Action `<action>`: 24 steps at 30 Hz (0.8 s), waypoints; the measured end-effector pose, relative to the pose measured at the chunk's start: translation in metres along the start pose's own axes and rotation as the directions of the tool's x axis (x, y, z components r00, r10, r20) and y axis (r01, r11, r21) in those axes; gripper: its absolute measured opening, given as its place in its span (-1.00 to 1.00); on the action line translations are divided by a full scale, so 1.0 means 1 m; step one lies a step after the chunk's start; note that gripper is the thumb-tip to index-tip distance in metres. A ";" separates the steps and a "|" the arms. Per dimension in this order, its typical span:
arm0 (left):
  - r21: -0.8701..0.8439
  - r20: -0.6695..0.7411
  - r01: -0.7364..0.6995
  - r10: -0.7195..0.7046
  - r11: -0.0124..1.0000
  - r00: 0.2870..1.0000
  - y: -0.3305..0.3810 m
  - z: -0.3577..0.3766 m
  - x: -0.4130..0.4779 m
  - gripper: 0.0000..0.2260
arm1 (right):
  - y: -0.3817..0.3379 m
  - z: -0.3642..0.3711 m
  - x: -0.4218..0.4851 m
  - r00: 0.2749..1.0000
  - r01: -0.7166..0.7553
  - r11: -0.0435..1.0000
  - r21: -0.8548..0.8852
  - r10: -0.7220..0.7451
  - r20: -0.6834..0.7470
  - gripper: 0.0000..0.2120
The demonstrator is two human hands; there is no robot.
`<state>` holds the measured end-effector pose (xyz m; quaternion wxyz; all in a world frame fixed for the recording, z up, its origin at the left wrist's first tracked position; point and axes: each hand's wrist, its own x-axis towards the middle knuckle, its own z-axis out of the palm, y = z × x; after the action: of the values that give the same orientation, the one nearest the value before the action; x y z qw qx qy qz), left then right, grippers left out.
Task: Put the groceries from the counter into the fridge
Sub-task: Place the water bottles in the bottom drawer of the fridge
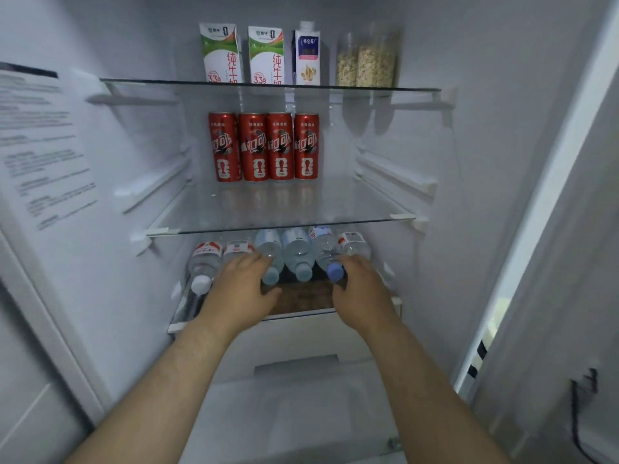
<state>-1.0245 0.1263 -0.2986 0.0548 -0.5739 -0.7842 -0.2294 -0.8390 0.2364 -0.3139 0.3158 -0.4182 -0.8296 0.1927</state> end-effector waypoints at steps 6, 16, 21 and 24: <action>0.144 -0.054 0.109 -0.103 0.984 0.993 0.000 -0.014 -0.050 -0.45 | -0.007 0.006 -0.031 0.990 0.103 0.995 0.000 -0.103 0.099 -0.49; 0.164 -0.019 0.226 -0.226 0.960 0.974 -0.001 -0.027 -0.112 -0.52 | -0.015 -0.015 -0.068 0.974 0.131 0.988 -0.085 -0.112 0.196 -0.48; 0.119 -0.007 0.222 -0.223 0.968 0.975 0.013 -0.033 -0.133 -0.51 | -0.018 -0.040 -0.089 0.976 0.126 0.983 -0.137 -0.098 0.196 -0.46; 0.091 0.002 0.199 -0.200 0.976 0.980 0.020 -0.035 -0.145 -0.52 | -0.017 -0.053 -0.106 0.977 0.112 0.981 -0.155 -0.081 0.198 -0.49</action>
<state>-0.9631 -0.0111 -0.3121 0.0527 -0.4904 -0.8478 -0.1949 -0.7650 0.1427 -0.3043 0.2080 -0.3817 -0.8886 0.1466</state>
